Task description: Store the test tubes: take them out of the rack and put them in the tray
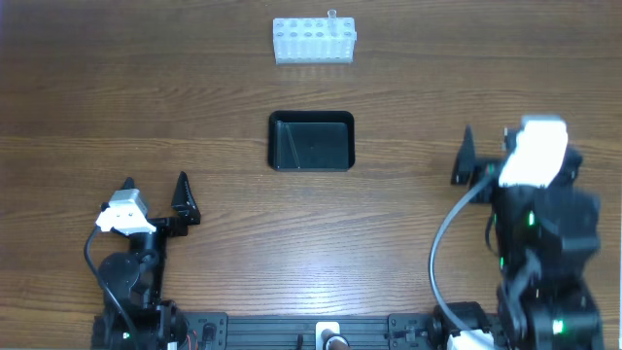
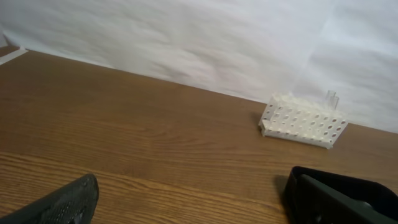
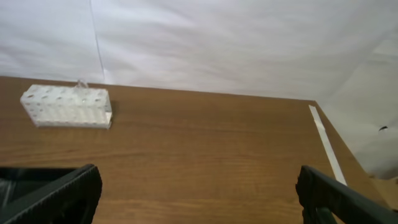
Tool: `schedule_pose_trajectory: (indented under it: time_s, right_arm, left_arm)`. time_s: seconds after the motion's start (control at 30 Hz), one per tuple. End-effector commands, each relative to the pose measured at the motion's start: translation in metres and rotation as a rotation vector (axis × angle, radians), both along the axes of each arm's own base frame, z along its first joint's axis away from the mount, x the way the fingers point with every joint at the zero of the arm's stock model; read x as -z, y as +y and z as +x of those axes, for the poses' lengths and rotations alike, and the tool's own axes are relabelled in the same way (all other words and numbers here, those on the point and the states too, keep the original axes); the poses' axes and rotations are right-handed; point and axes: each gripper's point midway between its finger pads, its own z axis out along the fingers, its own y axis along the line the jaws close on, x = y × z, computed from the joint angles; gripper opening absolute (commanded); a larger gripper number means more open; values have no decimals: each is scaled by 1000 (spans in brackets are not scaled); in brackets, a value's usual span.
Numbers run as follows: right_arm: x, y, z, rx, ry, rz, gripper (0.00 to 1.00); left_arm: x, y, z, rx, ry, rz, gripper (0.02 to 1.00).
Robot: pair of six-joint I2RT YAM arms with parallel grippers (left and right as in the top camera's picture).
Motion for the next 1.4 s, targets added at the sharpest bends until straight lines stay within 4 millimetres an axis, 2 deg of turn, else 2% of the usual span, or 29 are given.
schedule_pose_trajectory:
  time_s: [0.03,0.2,0.4,0.53,0.67,0.77,1.07,1.27,1.4]
  right_arm:
    - [-19,5,45,6,27,2,991]
    - [-33,48,100,-92,73,-9,991]
    - [-28,102,169,-156,109,18,993]
    - [-10,132,215,-108,123,29,991]
    - [17,162,252,-94,143,23,991]
    - [40,177,275,-65,155,27,991]
    - [113,204,321,-20,164,39,991]
    - [154,209,337,9,167,36,991]
    - [174,214,341,14,179,51,980]
  left_arm:
    - [2,2,0,-11,3,15,998]
    - [2,2,0,-11,3,15,998]
    - [2,2,0,-11,3,15,996]
    - [2,2,0,-11,3,15,998]
    - [2,2,0,-11,3,15,998]
    - [2,2,0,-11,3,15,1000]
    - [2,2,0,-11,3,15,996]
    - [2,2,0,-11,3,15,998]
    - [2,2,0,-11,3,15,998]
